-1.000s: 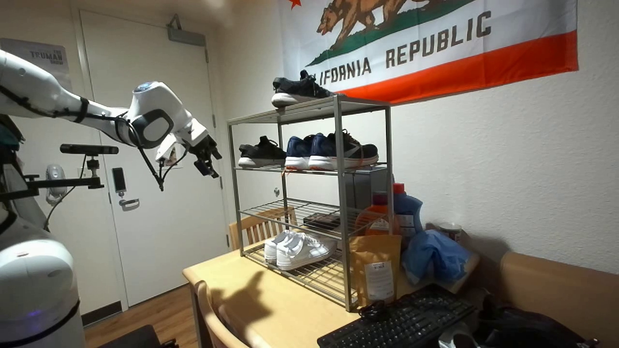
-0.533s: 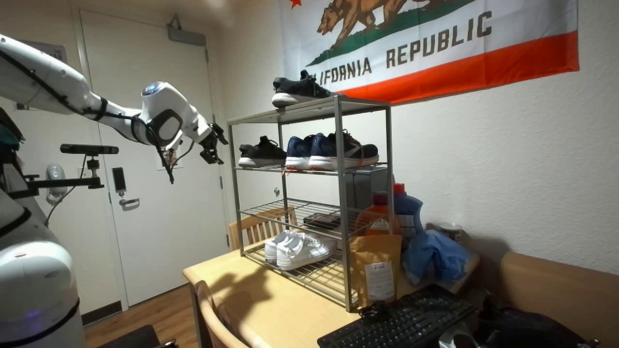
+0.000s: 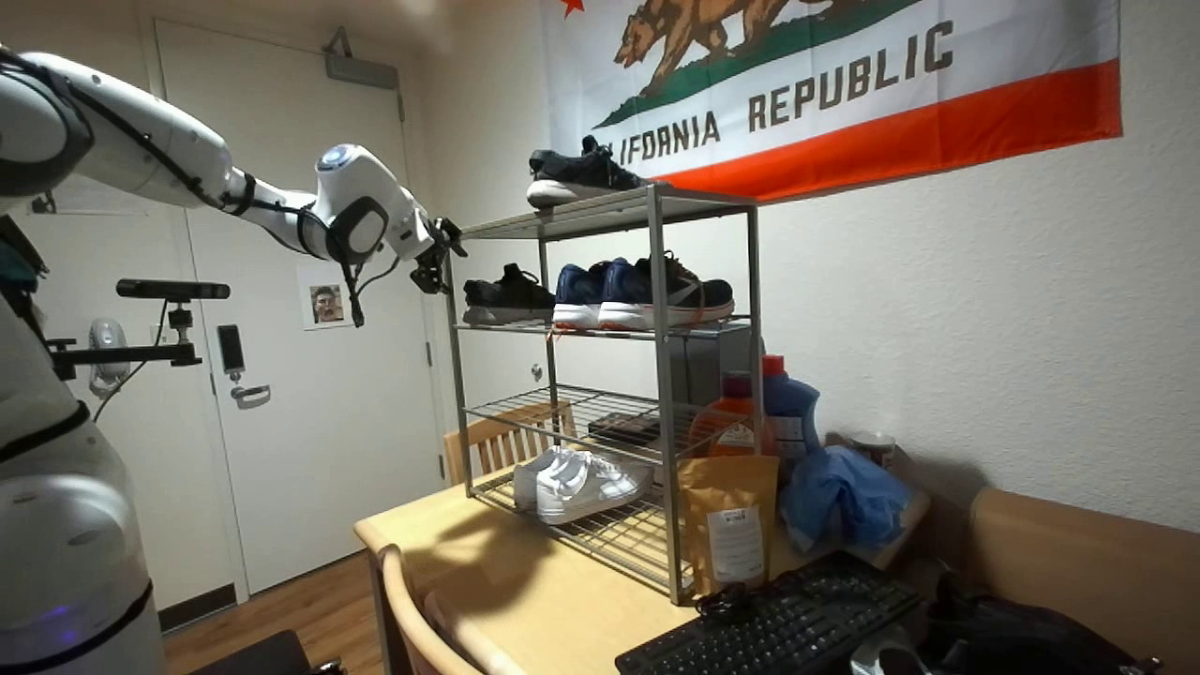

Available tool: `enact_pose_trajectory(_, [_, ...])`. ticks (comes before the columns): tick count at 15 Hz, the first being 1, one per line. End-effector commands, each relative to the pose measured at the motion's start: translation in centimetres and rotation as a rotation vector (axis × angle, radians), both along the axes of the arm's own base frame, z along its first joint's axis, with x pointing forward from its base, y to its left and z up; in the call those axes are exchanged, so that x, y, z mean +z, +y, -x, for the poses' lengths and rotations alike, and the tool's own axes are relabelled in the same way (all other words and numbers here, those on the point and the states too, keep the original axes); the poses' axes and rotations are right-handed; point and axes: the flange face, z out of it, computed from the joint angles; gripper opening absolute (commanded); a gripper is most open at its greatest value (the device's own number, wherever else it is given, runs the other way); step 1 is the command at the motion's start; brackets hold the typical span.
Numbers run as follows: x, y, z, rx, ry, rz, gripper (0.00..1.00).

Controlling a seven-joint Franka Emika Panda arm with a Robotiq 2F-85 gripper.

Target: Put the black shoe on the lower rack on the upper rack

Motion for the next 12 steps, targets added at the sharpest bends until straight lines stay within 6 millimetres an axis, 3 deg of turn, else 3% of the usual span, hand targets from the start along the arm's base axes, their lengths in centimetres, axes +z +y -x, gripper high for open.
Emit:
enact_pose_trajectory(1, [0.2,0.5,-2.0,-0.048,0.044,-0.059,1.0])
enact_pose_trajectory(7, [-1.8,0.7,-2.8,-0.115,0.12,-0.077,1.0])
enact_pose_trajectory(12, [-1.9,0.7,-2.6,-0.154,0.148,-0.09,1.0])
